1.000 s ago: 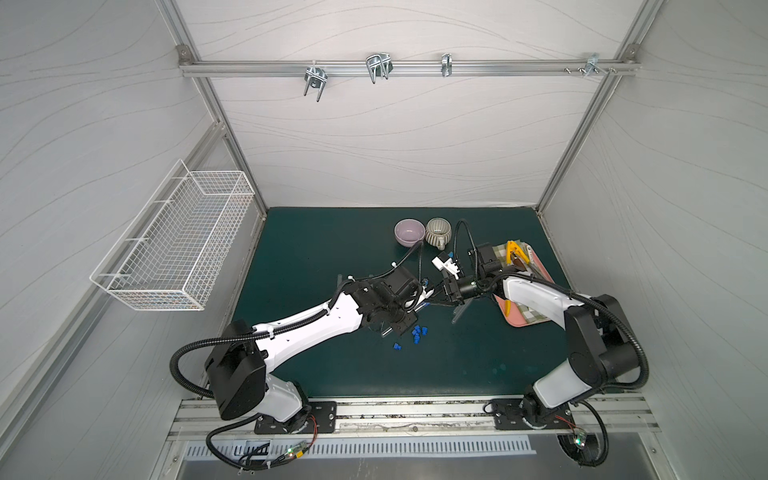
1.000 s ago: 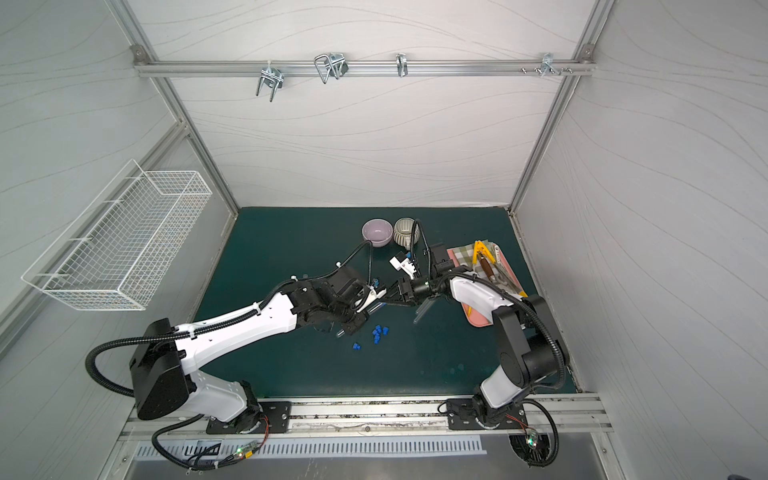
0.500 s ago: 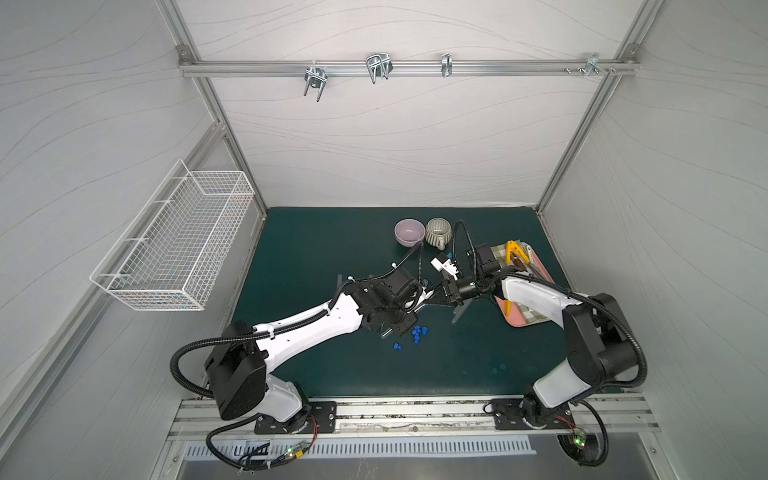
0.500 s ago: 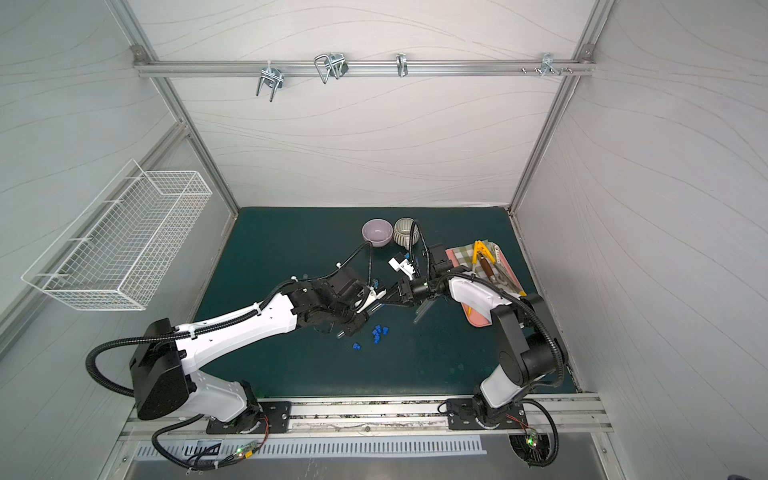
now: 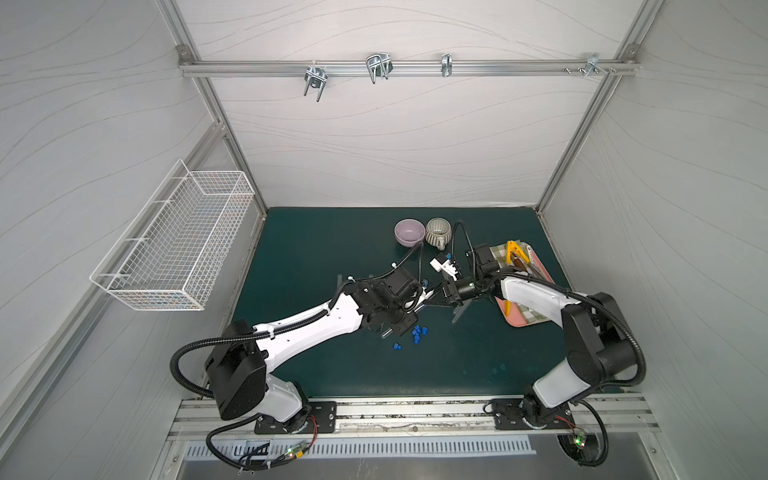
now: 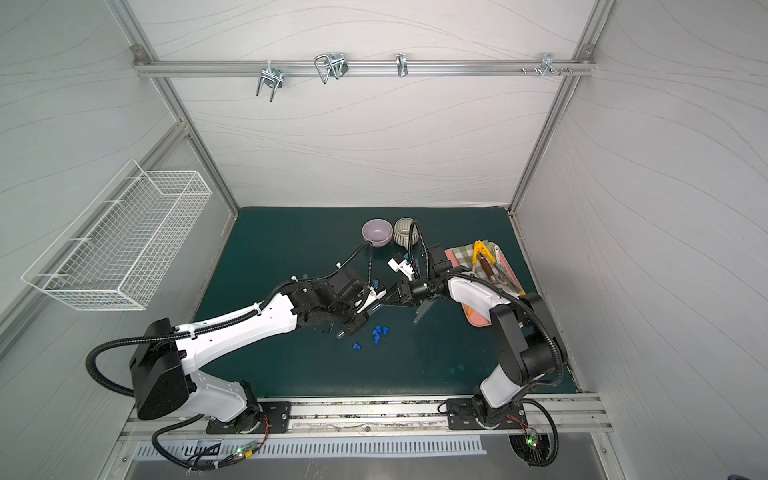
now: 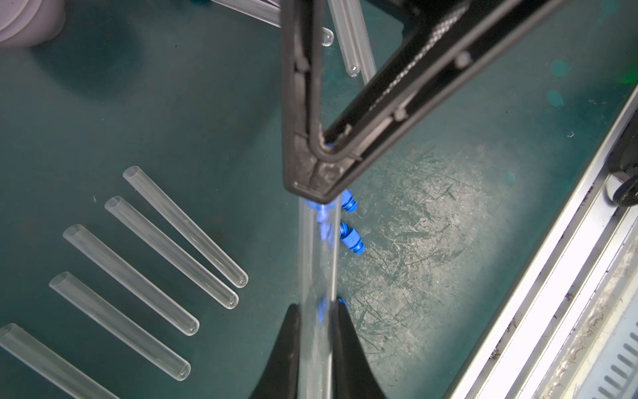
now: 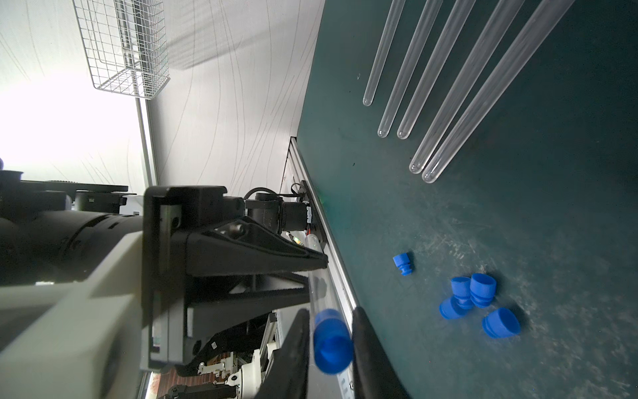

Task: Remove stoppers from test tubes
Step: Open the stopper on the test tube.

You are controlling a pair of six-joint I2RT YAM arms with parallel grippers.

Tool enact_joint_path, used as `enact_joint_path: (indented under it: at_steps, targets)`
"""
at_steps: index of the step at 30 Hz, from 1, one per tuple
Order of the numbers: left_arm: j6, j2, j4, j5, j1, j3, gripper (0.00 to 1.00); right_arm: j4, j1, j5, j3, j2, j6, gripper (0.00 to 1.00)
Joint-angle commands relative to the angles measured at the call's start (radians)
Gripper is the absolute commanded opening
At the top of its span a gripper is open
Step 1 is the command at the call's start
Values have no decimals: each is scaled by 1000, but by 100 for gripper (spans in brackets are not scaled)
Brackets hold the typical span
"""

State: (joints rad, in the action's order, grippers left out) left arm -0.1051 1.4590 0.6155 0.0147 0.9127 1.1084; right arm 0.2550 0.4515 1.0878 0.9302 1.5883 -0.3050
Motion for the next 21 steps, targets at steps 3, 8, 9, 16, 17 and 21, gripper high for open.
enact_joint_path:
  at_steps: [3,8,9,16,17,21]
  targets:
    - [-20,-12,-37,-10,5,-3,2,17,12,39,9,7,28,24]
    - [-20,-11,-39,-12,5,-4,2,17,12,40,7,8,29,17]
    - [-19,-11,-38,-14,5,-4,2,19,13,40,7,8,31,15]
    - [-22,-9,-36,-27,5,-4,1,30,10,37,10,5,40,6]
    - [-24,-11,-36,-33,5,-4,1,33,8,38,10,4,42,4]
    - [-27,-11,-35,-51,5,-7,1,38,-11,40,7,-2,41,0]
